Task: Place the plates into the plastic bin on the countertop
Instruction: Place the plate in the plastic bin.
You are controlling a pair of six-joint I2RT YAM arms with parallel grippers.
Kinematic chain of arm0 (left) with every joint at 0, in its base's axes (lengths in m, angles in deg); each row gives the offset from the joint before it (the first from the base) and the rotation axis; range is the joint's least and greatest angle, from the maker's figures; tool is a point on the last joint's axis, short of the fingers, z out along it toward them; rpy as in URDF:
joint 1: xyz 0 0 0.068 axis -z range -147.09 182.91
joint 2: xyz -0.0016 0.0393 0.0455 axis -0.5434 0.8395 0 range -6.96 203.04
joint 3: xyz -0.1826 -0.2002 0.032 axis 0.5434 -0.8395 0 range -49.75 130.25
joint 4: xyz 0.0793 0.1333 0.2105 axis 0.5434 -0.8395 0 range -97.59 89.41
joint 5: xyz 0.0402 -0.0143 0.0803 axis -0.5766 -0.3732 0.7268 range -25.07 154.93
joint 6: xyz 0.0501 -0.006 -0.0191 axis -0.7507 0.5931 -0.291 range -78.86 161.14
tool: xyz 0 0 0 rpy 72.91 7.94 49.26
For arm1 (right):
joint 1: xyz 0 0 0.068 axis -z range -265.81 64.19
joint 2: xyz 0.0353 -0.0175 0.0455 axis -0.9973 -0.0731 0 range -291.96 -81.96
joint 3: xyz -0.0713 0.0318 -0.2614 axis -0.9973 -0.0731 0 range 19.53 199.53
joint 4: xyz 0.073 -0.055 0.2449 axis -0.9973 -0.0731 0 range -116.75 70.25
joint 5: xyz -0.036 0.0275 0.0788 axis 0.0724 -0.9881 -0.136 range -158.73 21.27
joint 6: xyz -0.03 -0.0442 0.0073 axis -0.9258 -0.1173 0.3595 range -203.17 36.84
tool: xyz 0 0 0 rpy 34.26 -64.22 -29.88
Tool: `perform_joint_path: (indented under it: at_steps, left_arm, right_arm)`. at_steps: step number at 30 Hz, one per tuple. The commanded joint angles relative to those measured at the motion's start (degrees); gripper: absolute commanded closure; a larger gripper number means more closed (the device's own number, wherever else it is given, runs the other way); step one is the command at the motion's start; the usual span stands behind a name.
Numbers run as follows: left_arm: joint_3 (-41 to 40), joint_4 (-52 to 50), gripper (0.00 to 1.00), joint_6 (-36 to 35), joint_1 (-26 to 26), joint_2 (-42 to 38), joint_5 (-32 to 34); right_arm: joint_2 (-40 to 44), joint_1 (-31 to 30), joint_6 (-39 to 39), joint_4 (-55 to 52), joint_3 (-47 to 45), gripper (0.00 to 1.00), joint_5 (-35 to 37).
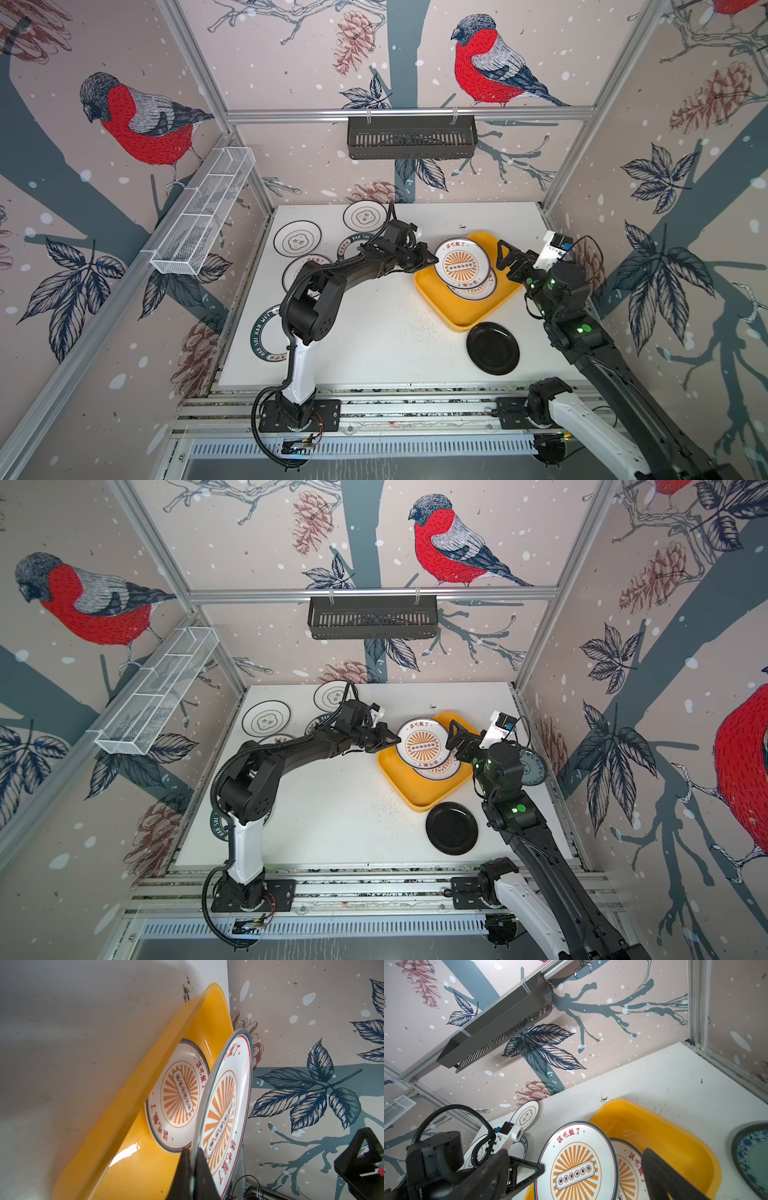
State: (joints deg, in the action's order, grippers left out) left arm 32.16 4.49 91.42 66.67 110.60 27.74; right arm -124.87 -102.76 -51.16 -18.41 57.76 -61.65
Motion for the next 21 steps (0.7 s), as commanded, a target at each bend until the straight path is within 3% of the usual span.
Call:
perform_joint_path:
  at_steps: [1,21]
  left_arm:
    - [2.5,3.2,1.00,1.4,0.9,2.1,-0.1]
    - [11.4,-5.3,1.00,-0.9,4.6,10.1,5.7]
  right_arm:
    - [0.8,0.0,1.1,-1.7,0.0,0.00,1.6]
    - [1.1,0.1,0.1,-0.6,-2.4,0.00,2.2]
